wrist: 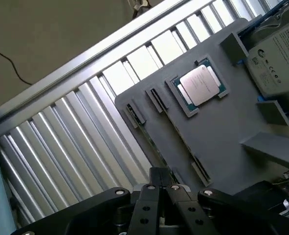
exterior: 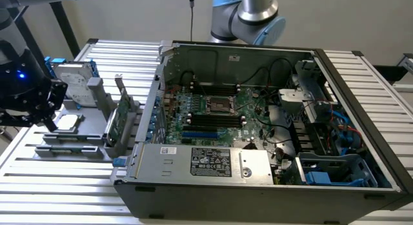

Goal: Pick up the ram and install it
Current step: 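Pick up the ram and move it above insertion slot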

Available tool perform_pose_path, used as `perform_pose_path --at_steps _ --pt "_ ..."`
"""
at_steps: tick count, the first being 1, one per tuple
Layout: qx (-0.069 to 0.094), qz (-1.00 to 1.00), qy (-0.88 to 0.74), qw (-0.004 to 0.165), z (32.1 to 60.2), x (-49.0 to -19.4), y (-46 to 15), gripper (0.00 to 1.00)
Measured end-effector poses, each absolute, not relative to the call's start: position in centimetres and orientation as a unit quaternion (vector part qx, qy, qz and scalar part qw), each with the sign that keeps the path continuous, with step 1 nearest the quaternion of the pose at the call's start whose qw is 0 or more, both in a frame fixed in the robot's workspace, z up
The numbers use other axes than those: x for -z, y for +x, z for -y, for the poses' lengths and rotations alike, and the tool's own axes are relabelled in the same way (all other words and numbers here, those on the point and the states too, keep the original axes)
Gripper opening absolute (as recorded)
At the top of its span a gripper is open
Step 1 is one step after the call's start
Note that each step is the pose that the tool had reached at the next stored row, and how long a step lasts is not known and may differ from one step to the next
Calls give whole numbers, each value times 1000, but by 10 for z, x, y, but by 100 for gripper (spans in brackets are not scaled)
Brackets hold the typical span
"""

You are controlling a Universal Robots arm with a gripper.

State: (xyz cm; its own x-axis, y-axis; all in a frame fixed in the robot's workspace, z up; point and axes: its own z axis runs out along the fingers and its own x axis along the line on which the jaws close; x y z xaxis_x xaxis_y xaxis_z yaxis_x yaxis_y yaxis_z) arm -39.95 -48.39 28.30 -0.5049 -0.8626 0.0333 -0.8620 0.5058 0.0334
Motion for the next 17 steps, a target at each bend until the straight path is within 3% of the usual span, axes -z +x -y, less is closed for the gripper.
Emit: perform_pose_path --at_steps 17 --pt "3 781 625 23 484 -275 -399 11"
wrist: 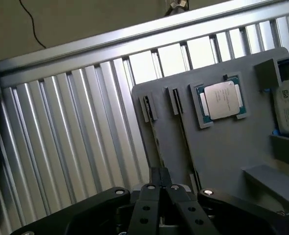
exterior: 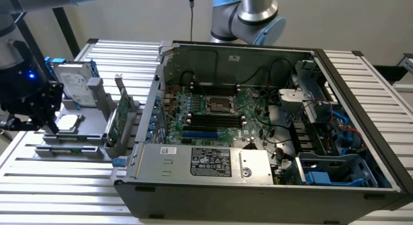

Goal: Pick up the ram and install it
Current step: 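Pick up the ram and move it above insertion slot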

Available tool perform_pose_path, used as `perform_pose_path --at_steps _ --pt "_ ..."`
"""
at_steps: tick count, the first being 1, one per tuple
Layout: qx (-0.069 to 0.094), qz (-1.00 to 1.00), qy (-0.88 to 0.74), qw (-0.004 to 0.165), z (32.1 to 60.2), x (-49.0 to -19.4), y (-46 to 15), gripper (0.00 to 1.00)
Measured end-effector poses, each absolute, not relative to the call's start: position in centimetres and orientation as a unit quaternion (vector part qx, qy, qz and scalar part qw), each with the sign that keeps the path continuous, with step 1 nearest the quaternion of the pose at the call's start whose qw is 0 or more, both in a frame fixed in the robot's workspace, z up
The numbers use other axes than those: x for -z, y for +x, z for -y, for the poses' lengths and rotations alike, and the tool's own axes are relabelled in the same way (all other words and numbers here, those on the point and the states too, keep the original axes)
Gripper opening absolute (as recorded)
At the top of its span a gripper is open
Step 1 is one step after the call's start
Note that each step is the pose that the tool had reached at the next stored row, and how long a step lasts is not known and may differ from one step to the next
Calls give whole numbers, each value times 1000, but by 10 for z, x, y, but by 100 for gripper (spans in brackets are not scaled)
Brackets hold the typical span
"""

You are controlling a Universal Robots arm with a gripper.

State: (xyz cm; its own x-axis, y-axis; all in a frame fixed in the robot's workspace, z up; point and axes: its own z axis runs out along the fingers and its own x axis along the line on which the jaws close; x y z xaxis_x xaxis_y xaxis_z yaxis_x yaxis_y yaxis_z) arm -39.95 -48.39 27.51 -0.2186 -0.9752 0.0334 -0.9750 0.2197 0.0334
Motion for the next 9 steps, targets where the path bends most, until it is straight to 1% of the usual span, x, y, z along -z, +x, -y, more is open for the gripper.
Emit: perform_pose_path --at_steps 9 --pt "-2 727 686 21 484 -270 -399 11"
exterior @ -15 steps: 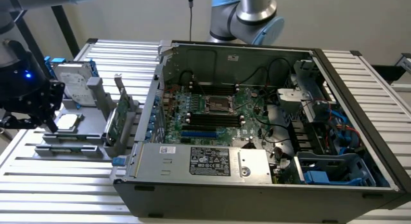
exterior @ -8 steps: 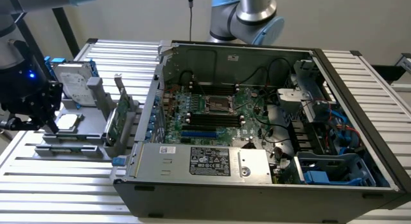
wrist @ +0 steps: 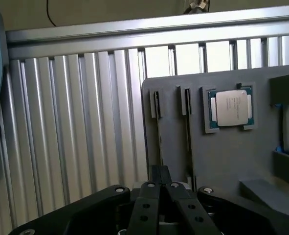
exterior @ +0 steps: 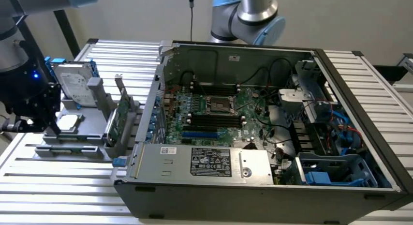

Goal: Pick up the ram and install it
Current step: 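Pick up the ram and move it above insertion slot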

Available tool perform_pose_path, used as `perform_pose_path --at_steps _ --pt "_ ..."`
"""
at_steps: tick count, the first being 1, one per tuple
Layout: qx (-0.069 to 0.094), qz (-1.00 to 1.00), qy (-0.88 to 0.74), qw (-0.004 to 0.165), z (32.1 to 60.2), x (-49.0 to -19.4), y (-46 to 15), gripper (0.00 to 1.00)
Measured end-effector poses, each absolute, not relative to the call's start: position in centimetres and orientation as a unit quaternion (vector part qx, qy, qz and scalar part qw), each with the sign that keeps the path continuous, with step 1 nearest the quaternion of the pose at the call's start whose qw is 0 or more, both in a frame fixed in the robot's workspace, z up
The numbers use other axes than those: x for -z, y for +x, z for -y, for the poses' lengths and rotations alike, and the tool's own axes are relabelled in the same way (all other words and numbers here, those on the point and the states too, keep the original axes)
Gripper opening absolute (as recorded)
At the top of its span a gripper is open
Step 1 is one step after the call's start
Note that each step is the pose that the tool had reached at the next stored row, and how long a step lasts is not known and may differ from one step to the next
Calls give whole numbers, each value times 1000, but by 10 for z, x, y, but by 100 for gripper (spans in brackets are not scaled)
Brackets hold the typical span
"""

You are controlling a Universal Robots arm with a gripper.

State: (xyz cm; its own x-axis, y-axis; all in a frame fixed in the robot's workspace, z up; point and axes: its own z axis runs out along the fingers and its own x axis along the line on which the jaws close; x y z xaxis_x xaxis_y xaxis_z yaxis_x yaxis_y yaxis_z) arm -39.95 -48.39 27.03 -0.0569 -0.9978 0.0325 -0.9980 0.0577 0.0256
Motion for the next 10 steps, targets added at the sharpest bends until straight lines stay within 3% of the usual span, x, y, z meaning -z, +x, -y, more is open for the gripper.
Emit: perform_pose_path --at_steps 10 --pt "-8 704 710 15 479 -262 -400 11"
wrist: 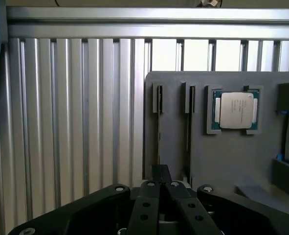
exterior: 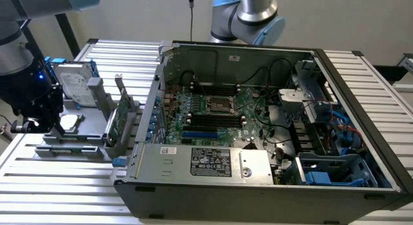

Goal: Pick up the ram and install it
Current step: 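Pick up the ram and move it above insertion slot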

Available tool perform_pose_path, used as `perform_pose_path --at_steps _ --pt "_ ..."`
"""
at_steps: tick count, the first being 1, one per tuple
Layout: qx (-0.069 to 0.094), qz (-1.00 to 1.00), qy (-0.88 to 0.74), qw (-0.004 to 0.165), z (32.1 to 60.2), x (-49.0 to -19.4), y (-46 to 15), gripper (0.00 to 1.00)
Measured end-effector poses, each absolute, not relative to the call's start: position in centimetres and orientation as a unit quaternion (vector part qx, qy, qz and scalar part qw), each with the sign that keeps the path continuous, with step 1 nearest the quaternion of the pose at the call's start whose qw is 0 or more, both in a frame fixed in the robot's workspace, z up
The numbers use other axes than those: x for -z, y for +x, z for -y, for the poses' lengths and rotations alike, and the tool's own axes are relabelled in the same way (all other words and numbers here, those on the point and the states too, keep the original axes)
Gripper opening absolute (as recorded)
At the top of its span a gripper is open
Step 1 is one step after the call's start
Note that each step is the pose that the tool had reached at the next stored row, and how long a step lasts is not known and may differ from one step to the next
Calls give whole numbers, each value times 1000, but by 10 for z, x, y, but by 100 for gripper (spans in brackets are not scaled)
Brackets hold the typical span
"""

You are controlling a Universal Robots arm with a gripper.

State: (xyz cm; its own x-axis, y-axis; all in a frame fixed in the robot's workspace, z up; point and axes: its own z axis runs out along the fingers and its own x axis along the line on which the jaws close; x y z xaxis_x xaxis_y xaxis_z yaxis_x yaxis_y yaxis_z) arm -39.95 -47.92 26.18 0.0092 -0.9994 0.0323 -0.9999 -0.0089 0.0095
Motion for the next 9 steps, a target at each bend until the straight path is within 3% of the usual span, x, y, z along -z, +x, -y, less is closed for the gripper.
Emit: perform_pose_path --at_steps 4,9 --pt "-8 704 710 15 478 -258 -400 12" --pt "-6 706 708 17 477 -252 -400 30"
